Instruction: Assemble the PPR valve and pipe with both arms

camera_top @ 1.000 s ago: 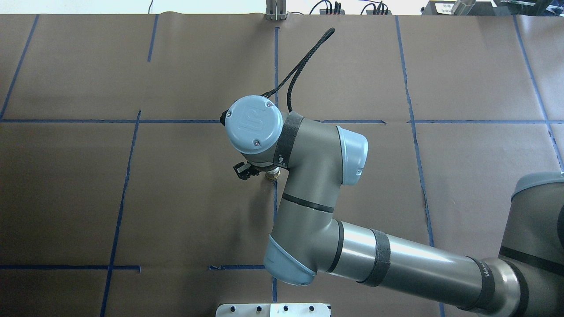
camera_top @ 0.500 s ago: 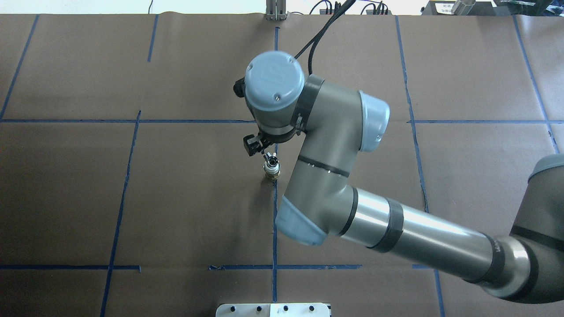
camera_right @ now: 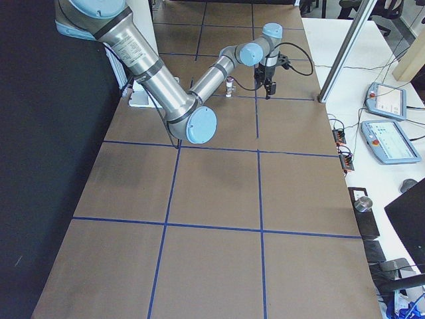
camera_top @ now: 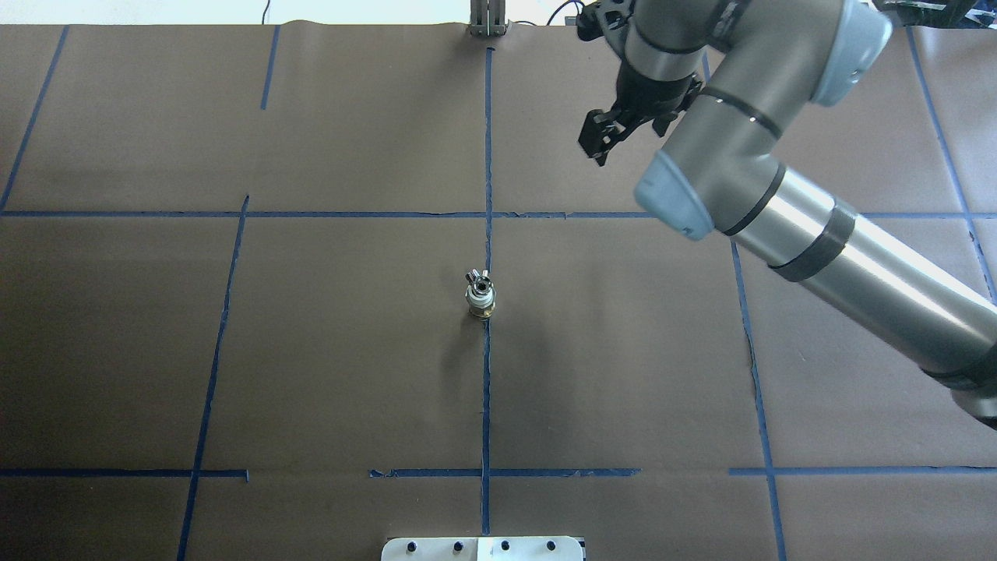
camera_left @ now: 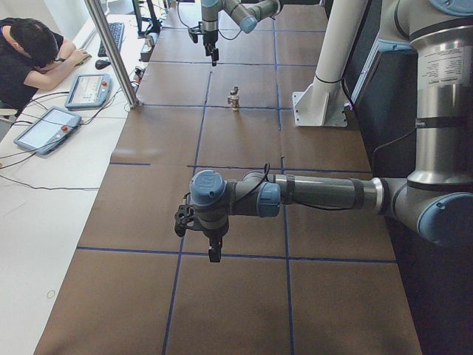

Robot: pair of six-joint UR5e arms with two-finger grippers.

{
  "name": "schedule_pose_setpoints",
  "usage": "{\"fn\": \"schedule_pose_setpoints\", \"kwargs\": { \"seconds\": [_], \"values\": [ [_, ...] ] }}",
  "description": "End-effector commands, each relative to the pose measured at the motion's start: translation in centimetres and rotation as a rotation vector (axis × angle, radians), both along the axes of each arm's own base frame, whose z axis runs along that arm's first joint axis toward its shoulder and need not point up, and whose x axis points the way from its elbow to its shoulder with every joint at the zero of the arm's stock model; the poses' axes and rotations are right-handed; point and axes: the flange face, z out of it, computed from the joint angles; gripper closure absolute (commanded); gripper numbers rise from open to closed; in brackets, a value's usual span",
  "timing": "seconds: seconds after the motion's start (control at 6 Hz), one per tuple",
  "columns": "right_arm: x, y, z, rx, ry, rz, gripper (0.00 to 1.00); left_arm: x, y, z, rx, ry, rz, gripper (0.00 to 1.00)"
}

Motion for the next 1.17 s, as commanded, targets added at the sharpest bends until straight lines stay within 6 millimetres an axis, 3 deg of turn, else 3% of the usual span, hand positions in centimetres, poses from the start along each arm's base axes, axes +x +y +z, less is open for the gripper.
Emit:
{"fn": "schedule_pose_setpoints", "kwargs": {
  "seconds": [0.0,0.17,0.33,0.5,0.67,0.83,1.0],
  "values": [
    [13.3,-4.4,11.5,-0.035,-0.007,-0.044,0.00,0.0,0.4,1.1,-0.023,-0.001,0.000,0.00],
    [19.9,-3.9,16.7,-0.111,-0.037,0.014,0.00,0.0,0.4,0.8,-0.015,0.001,0.001,0.00],
    [23.9,0.3,23.3,-0.143,-0.009,0.015,0.00,0.0,0.3,0.2,-0.006,0.001,0.001,0.00],
    [30.7,4.7,29.8,-0.165,0.001,0.028,0.00,0.0,0.3,0.3,-0.007,-0.001,0.001,0.00],
    [34.9,10.8,34.5,-0.215,0.006,0.070,0.00,0.0,0.3,0.2,-0.005,-0.001,0.001,0.00],
    [37.6,16.3,39.7,-0.252,0.008,0.115,0.00,0.0,0.3,0.1,-0.002,0.001,0.001,0.00],
    [39.5,20.1,42.8,-0.243,-0.002,0.154,0.00,0.0,0.2,0.1,-0.003,0.001,-0.001,0.00]
  ]
}}
